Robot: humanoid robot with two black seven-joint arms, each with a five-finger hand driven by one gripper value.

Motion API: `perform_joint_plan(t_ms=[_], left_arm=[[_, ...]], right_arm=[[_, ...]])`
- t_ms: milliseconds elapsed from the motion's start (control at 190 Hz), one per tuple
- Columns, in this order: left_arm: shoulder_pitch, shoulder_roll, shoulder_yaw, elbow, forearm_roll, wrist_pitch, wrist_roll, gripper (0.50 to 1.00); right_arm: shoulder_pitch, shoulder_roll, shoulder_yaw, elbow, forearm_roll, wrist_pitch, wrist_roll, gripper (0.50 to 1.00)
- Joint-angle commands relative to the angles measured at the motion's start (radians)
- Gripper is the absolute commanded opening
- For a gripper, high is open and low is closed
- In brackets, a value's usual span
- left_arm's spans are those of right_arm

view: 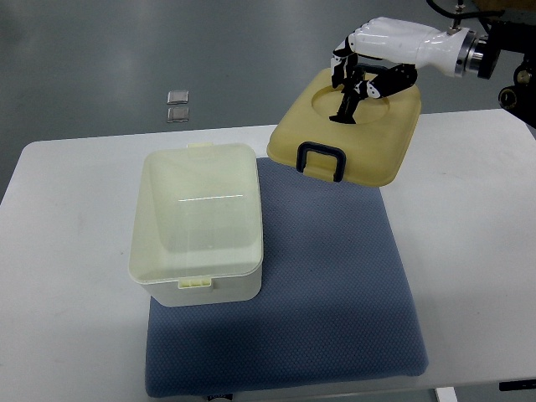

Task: Open white storage box with right hand
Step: 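Lift the yellow lid off the box with the right hand, then lower the held lid onto the mat beside the box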

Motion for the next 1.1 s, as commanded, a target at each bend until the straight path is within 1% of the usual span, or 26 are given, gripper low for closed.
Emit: perform_joint_plan(t_ms=[0,116,341,483,604,683,746,993,1093], left_arm=[[0.0,0.0,0.0,0.0,0.0,0.0,0.0,1.0],[0.0,0.0,0.0,0.0,0.0,0.0,0.0,1.0],[0.0,0.0,0.0,0.0,0.0,0.0,0.0,1.0],[0.0,0.0,0.0,0.0,0.0,0.0,0.0,1.0],[0.0,0.0,0.0,0.0,0.0,0.0,0.0,1.0],[0.0,0.0,0.0,0.0,0.0,0.0,0.0,1.0],[0.0,0.0,0.0,0.0,0.0,0.0,0.0,1.0],[0.0,0.0,0.0,0.0,0.0,0.0,0.0,1.0],[0.0,0.0,0.0,0.0,0.0,0.0,0.0,1.0]], right_arm=[[-0.02,-0.032,-0.003,0.001,-0.001,-0.004,0.0,0.5],[-0.03,-0.05,-0.005,0.001,-0.001,-0.002,0.0,0.5],[-0.075,-0.035,-0.006,0.011,-0.011,-0.015,0.0,0.5],[-0.104,-0.021,-0.046,0.009,-0.021,-0.062,0.0,0.5],[-0.121,-0.019,-0.103,0.009,-0.024,-0.136,0.0,0.5],[-0.127,0.004,-0.118,0.009,-0.022,-0.16,0.0,0.5],[-0.132,0.027,-0.118,0.009,-0.024,-0.162,0.0,0.5],[-0.133,0.063,-0.123,0.011,-0.025,-0.17,0.0,0.5],[-0.135,0.076,-0.126,0.035,-0.027,-0.171,0.0,0.5]])
